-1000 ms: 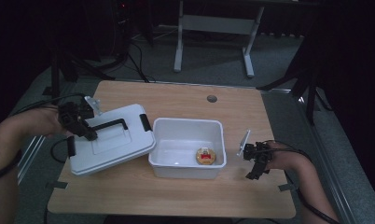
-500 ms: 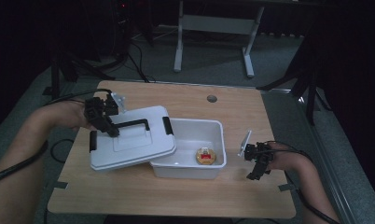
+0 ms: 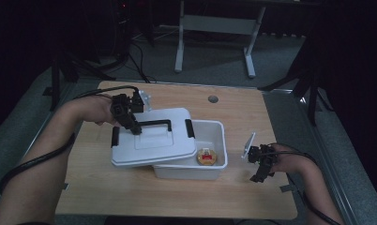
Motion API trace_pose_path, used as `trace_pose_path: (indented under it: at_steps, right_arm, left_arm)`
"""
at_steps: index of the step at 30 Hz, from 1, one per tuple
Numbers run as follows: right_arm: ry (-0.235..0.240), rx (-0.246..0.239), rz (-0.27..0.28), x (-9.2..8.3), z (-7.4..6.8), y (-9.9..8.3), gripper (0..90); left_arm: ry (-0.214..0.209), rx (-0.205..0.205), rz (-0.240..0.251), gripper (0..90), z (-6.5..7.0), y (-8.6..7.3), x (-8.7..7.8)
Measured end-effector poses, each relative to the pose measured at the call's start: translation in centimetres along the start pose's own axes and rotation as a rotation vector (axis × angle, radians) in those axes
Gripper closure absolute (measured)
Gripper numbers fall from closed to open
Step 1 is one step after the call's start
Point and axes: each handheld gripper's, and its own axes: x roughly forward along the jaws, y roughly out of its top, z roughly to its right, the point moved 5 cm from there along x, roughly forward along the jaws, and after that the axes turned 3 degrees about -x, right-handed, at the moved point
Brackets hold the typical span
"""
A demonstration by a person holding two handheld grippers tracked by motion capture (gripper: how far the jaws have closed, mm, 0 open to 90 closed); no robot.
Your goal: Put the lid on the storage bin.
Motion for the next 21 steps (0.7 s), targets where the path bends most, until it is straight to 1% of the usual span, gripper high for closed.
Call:
trace_pose_path:
  at_steps: [2,4,8,9,10,11,12,14,15,16,17,18,20,21]
  right_arm:
    - [0.0,0.004,0.001,0.0,0.0,-0.2,14.4]
    - [0.0,0.006,0.003,0.0,0.0,-0.3,14.4]
    - [0.0,0.006,0.003,0.0,0.0,-0.4,14.4]
    - [0.001,0.007,0.005,0.0,0.0,-0.4,14.4]
    - [0.001,0.007,0.005,0.0,0.0,-0.4,14.4]
    - [0.001,0.004,0.006,-0.1,-0.1,-0.4,14.4]
    - [0.001,0.003,0.007,-0.1,-0.1,-0.4,14.4]
    - [0.002,0.002,0.007,0.0,0.0,-0.4,14.4]
    - [0.001,0.001,0.007,0.0,0.0,-0.3,14.4]
    - [0.002,0.0,0.008,0.0,0.0,-0.3,14.4]
    - [0.004,0.001,0.011,0.0,0.0,-0.2,14.4]
    - [0.004,0.002,0.012,0.1,0.1,-0.1,14.4]
    - [0.004,-0.003,0.011,0.1,0.1,0.0,14.4]
    - [0.005,-0.004,0.012,0.2,0.0,0.1,14.4]
  left_arm:
    - [0.001,0.01,0.001,83.3,0.0,0.8,0.0]
    - [0.004,0.03,-0.002,83.2,0.0,1.6,0.1]
    - [-0.008,0.055,-0.001,83.2,0.2,3.5,0.6]
    - [-0.003,0.067,0.001,83.3,0.3,3.9,0.7]
    - [-0.003,0.067,0.001,83.3,0.3,3.9,0.7]
    - [-0.013,0.088,0.001,83.3,0.4,4.8,0.9]
    - [-0.011,0.096,0.007,83.2,0.5,5.2,1.0]
    - [-0.023,0.115,0.008,83.2,0.6,5.9,1.1]
    - [-0.019,0.12,0.013,83.2,0.6,6.3,1.2]
    - [-0.019,0.12,0.013,83.2,0.6,6.3,1.2]
    - [-0.018,0.137,0.013,83.2,0.6,6.9,1.3]
    - [-0.021,0.136,0.011,83.2,0.6,7.2,1.4]
    - [-0.023,0.149,0.011,83.2,0.6,7.7,1.7]
    - [-0.032,0.144,0.01,83.3,0.7,7.9,1.9]
